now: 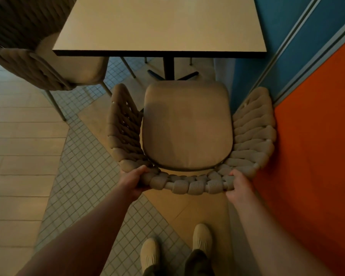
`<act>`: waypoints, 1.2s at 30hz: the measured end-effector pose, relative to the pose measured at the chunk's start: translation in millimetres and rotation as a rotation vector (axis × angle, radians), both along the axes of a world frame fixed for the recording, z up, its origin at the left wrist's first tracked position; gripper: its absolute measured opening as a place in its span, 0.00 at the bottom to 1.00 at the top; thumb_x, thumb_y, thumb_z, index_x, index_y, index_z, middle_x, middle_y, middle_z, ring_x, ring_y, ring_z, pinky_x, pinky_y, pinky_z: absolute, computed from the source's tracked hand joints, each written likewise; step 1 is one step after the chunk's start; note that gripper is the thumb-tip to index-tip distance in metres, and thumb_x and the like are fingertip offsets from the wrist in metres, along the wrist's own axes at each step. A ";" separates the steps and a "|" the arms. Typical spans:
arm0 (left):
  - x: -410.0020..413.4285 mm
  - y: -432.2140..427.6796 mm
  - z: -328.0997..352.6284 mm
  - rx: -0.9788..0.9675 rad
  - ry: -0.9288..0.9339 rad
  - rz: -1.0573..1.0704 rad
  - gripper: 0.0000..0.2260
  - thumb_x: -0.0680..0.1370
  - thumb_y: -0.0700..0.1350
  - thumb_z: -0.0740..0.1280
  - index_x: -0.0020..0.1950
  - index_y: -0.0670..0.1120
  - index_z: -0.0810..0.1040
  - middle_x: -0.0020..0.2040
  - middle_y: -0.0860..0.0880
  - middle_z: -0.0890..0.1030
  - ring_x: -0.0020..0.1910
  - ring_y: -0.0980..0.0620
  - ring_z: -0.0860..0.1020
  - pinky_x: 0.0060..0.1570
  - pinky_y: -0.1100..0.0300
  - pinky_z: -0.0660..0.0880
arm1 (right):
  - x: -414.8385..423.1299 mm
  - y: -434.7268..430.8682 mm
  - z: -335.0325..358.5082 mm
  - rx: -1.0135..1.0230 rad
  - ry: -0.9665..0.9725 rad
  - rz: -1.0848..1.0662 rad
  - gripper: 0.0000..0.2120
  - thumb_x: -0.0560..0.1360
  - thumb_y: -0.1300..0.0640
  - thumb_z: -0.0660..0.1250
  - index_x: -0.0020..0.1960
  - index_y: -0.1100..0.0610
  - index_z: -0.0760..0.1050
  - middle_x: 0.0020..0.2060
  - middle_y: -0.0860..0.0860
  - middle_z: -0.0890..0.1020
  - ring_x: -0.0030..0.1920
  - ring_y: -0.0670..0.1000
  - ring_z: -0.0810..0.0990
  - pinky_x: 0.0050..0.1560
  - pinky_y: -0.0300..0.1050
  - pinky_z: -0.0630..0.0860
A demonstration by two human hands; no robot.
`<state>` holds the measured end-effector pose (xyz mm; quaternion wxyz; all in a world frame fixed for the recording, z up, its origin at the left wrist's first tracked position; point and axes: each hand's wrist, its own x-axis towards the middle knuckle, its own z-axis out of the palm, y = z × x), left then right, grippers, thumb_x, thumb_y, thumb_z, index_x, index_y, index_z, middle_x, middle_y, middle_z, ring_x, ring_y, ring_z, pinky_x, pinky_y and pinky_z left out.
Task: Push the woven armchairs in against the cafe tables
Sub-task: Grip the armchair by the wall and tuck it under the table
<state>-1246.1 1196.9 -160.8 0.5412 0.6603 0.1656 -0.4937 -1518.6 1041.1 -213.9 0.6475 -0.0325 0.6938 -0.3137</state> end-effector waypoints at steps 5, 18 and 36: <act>5.9 -18.0 1.5 0.018 -0.003 0.013 0.29 0.73 0.33 0.71 0.72 0.47 0.67 0.61 0.37 0.77 0.51 0.36 0.81 0.34 0.44 0.82 | 10.5 -18.3 1.2 -0.018 -0.006 0.010 0.28 0.61 0.66 0.69 0.61 0.57 0.78 0.56 0.58 0.83 0.51 0.63 0.84 0.44 0.66 0.81; 31.9 -73.2 10.5 0.025 -0.026 -0.015 0.26 0.73 0.35 0.72 0.70 0.39 0.71 0.62 0.37 0.77 0.49 0.40 0.81 0.29 0.49 0.81 | 43.9 -75.2 3.7 -0.062 -0.029 0.053 0.30 0.60 0.65 0.69 0.63 0.60 0.75 0.57 0.61 0.82 0.49 0.63 0.84 0.32 0.60 0.81; 41.6 -101.6 25.7 0.014 -0.054 -0.035 0.21 0.77 0.34 0.69 0.65 0.47 0.65 0.48 0.43 0.73 0.43 0.42 0.77 0.35 0.43 0.79 | 65.9 -96.1 12.3 -0.055 -0.044 0.041 0.23 0.68 0.66 0.68 0.62 0.60 0.74 0.57 0.61 0.81 0.50 0.63 0.83 0.32 0.58 0.81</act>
